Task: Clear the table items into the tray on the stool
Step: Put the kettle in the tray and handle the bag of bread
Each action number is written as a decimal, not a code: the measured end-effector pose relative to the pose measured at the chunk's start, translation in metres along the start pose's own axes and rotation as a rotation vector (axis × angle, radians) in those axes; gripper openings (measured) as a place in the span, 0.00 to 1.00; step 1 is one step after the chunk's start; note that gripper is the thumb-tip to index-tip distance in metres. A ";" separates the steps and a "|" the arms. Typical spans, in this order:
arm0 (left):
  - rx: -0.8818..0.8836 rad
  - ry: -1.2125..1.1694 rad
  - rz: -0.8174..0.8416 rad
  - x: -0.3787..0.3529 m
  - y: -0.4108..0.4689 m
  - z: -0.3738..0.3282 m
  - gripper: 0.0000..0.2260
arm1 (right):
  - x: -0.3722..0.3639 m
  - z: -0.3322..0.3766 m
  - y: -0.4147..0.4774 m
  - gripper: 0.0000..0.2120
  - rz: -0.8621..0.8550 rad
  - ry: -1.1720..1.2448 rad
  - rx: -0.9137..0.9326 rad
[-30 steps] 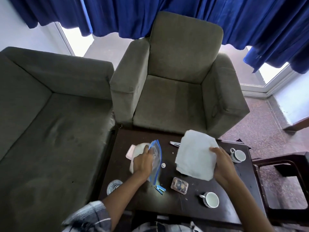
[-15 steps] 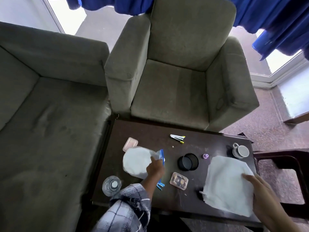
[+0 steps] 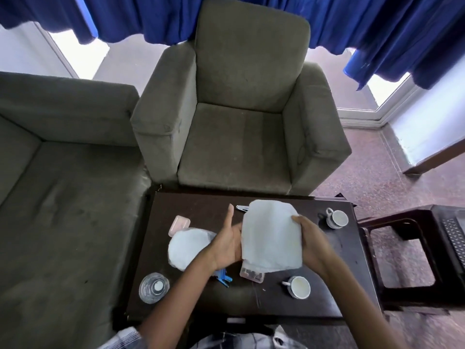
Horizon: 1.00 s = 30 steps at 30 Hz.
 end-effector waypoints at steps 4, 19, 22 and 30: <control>-0.192 0.238 -0.209 -0.006 -0.020 -0.016 0.17 | -0.010 0.009 -0.006 0.11 0.094 -0.093 0.102; -0.350 0.308 -0.192 -0.011 -0.050 -0.022 0.21 | -0.009 0.012 -0.017 0.17 0.101 -0.388 0.404; -0.375 0.281 -0.164 -0.012 -0.052 -0.024 0.25 | -0.008 0.015 -0.017 0.09 0.068 -0.294 0.436; -0.201 -0.019 0.025 -0.028 -0.058 -0.009 0.18 | -0.015 0.018 -0.027 0.09 0.161 -0.151 0.455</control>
Point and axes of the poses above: each hand's wrist, its own y-axis towards the middle knuckle, its own x-axis out of the back of the hand, z = x × y, the point moved 6 cm from there along y, towards the middle knuckle, and after that the axes turned 4 degrees about -y, right-handed, at the moved point
